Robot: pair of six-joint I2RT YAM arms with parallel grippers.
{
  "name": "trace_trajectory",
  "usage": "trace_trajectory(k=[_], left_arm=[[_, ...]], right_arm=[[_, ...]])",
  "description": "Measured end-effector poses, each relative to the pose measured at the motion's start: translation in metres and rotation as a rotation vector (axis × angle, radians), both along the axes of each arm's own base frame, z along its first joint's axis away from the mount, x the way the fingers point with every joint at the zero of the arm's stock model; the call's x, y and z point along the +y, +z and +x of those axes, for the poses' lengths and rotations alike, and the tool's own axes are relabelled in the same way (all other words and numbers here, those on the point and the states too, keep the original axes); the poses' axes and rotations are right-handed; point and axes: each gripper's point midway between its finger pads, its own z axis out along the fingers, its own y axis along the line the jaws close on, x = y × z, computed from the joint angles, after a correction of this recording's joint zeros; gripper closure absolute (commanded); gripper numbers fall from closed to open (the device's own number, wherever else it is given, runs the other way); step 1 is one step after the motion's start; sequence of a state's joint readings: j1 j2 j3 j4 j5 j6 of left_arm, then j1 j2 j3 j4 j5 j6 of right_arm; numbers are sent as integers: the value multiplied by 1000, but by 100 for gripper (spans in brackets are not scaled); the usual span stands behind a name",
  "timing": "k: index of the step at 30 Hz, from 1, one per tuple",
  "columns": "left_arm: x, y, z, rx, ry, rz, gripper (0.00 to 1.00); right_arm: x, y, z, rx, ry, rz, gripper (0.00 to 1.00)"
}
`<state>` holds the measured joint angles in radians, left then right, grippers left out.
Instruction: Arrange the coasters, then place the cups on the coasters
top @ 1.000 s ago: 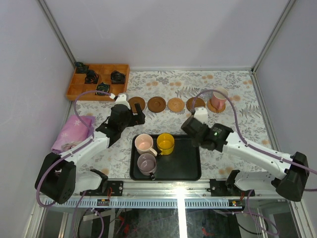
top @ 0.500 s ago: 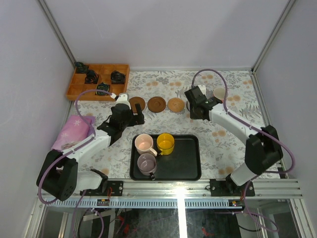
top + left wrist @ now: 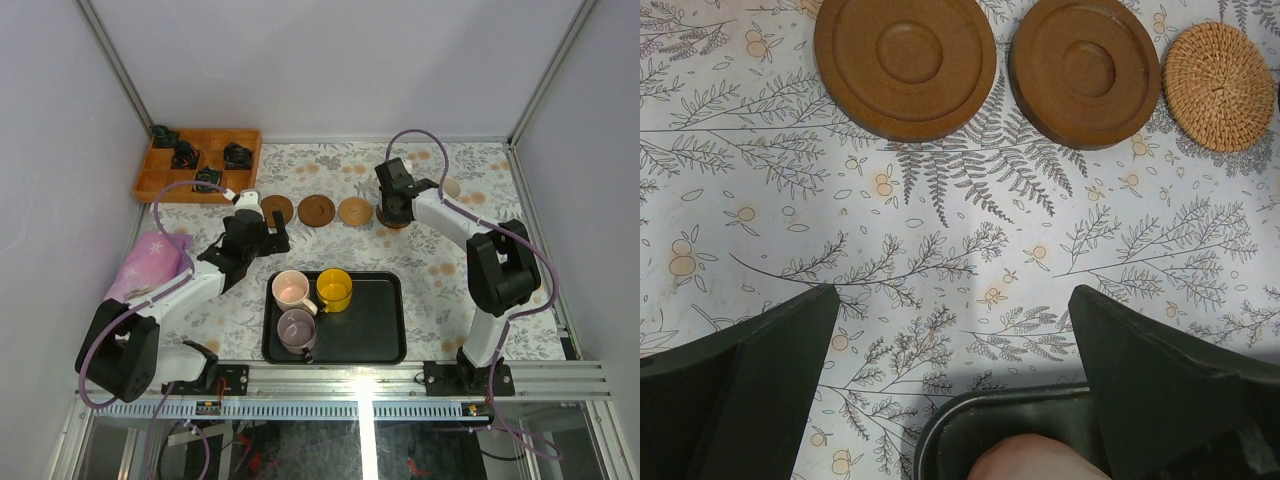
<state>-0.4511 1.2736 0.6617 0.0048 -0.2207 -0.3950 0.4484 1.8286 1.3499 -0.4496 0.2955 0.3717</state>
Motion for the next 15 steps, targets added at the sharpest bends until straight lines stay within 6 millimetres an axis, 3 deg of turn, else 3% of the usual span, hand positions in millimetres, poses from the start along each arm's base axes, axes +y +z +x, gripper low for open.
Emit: trace_trajectory(k=[15], left_arm=[[0, -4, 0, 11, 1, 7, 0]], right_arm=[[-15, -7, 8, -9, -30, 10, 100]])
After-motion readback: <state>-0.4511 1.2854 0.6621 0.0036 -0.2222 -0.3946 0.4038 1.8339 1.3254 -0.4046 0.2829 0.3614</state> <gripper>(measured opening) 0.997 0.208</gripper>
